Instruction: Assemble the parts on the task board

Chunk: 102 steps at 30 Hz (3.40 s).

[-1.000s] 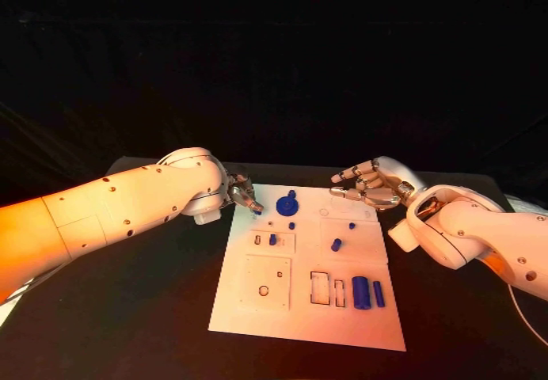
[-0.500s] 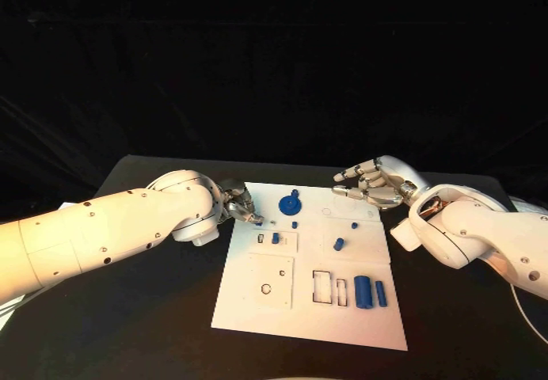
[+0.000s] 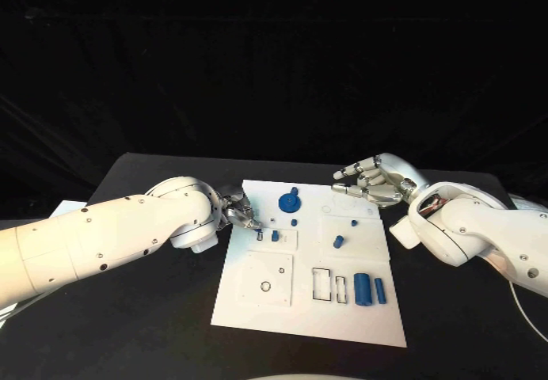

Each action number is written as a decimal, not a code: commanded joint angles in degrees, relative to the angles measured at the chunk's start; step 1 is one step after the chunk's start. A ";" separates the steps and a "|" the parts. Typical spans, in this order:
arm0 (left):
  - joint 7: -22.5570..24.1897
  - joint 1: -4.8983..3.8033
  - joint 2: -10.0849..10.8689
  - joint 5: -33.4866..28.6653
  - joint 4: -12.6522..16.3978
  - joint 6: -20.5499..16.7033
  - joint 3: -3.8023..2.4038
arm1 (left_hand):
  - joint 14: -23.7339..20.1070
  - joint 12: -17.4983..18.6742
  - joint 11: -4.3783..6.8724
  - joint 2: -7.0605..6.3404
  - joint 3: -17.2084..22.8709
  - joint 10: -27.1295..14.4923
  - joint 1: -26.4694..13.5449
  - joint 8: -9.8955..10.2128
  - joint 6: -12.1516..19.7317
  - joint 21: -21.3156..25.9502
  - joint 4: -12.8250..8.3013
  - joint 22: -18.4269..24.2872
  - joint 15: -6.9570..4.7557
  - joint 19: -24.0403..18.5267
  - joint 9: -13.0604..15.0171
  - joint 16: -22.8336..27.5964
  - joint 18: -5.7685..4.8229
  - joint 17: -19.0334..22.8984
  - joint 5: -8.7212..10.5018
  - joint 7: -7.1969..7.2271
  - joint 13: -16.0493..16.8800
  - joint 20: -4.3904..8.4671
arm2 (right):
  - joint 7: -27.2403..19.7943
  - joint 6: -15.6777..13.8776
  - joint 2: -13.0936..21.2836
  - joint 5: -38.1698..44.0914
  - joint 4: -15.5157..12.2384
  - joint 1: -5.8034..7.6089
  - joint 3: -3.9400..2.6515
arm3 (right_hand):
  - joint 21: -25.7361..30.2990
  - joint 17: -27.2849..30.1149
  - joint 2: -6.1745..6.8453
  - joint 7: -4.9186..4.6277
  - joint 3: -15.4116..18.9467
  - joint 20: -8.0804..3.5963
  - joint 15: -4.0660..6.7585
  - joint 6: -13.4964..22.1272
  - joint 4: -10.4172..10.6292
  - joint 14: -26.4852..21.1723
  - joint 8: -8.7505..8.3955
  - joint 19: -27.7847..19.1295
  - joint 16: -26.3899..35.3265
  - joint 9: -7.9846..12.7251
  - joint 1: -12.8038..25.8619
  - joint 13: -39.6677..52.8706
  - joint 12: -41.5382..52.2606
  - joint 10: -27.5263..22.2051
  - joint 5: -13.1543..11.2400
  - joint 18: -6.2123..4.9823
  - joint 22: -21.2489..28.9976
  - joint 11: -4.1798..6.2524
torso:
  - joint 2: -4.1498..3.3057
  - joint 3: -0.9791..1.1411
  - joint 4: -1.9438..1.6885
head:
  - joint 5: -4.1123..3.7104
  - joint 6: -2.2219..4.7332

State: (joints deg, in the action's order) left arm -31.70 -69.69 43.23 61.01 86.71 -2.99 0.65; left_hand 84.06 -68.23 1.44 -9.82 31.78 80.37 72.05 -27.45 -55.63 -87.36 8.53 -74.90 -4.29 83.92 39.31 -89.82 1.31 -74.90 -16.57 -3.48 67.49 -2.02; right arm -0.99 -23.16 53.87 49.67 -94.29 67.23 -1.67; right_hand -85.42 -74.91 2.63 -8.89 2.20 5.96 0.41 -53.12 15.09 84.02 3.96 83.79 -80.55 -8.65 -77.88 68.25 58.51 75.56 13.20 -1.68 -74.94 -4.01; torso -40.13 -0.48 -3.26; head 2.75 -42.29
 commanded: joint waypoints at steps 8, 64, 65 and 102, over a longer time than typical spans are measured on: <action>-1.79 0.22 -1.31 -0.97 -1.99 4.44 0.38 | 5.94 0.06 0.10 0.25 6.09 0.38 0.35 -0.24 -1.06 -0.11 -5.68 -12.10 -0.26 4.15 0.11 -0.18 -0.40 -15.10 -0.17 0.73 -0.15 0.38 | -0.60 0.13 -0.04 0.45 -0.14 -0.06 0.00 | 0.33 -0.81 -0.49 0.07 0.44 -0.03 0.05 -0.37 -0.01 2.88 0.10 -0.54 0.40 -0.07 -0.07 -0.10 0.08 0.09 0.30 -0.54 -6.60 0.24 | -0.01 0.02 0.05 | 0.01 -0.21; -4.07 0.31 -2.19 1.28 -1.30 2.88 0.52 | 5.94 0.08 0.17 0.27 6.33 0.45 0.13 -0.32 -1.16 -0.26 -5.73 -12.29 -0.28 4.27 0.20 -0.18 -0.46 -15.10 -0.27 0.81 -0.17 0.39 | -0.41 0.45 0.07 0.42 -0.27 -0.07 0.00 | 0.32 -0.77 -0.53 0.08 0.52 -0.04 0.06 -0.36 -0.02 2.87 0.07 -0.52 0.44 -0.08 -0.11 -0.13 0.06 0.06 0.43 -0.54 -6.62 0.24 | -0.01 -0.03 0.01 | -0.07 -0.51; -4.18 0.31 -2.19 1.35 -1.28 3.21 0.52 | 5.94 0.08 0.17 0.27 6.33 0.45 0.13 -0.32 -1.16 -0.26 -5.73 -12.29 -0.28 4.27 0.20 -0.18 -0.46 -15.10 -0.27 0.81 -0.17 0.39 | -0.41 0.47 0.07 0.41 -0.26 -0.07 0.00 | 0.32 -0.77 -0.53 0.08 0.52 -0.04 0.06 -0.36 -0.02 2.87 0.07 -0.52 0.44 -0.08 -0.11 -0.13 0.06 0.06 0.43 -0.54 -6.62 0.24 | -0.01 -0.02 0.01 | -0.07 -0.51; -5.90 0.78 -3.56 1.57 -2.41 7.39 0.61 | 5.94 -0.17 0.74 -0.49 6.03 1.20 -3.63 -1.34 -2.11 -0.27 -4.95 -12.38 -0.71 4.32 1.17 -0.18 -0.47 -15.10 -3.11 1.66 -0.01 0.60 | -0.32 1.00 0.09 0.43 -0.45 -0.07 0.00 | 0.35 -0.80 -0.57 0.08 0.67 -0.04 0.06 -0.37 0.02 2.88 0.07 -0.54 0.43 -0.10 -0.05 -0.14 0.10 0.06 0.48 -0.55 -6.59 0.24 | -0.05 0.03 0.10 | -0.38 -0.82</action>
State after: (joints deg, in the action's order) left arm -36.88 -69.36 39.95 63.12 84.32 1.92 0.95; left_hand 84.05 -68.00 2.14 -10.35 33.71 81.28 68.66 -28.58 -56.45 -87.36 7.40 -74.95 -4.70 84.13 40.44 -89.82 1.31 -74.91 -19.53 -3.26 67.21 -1.81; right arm -1.04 -22.91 54.00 49.70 -94.62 67.19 -1.67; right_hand -85.42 -74.90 2.63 -8.89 2.51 5.96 0.41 -53.12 15.09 84.02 3.96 83.79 -80.23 -8.66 -77.88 68.19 58.51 75.56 13.43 -1.69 -74.93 -4.01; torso -40.16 -0.44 -3.21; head 2.39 -43.08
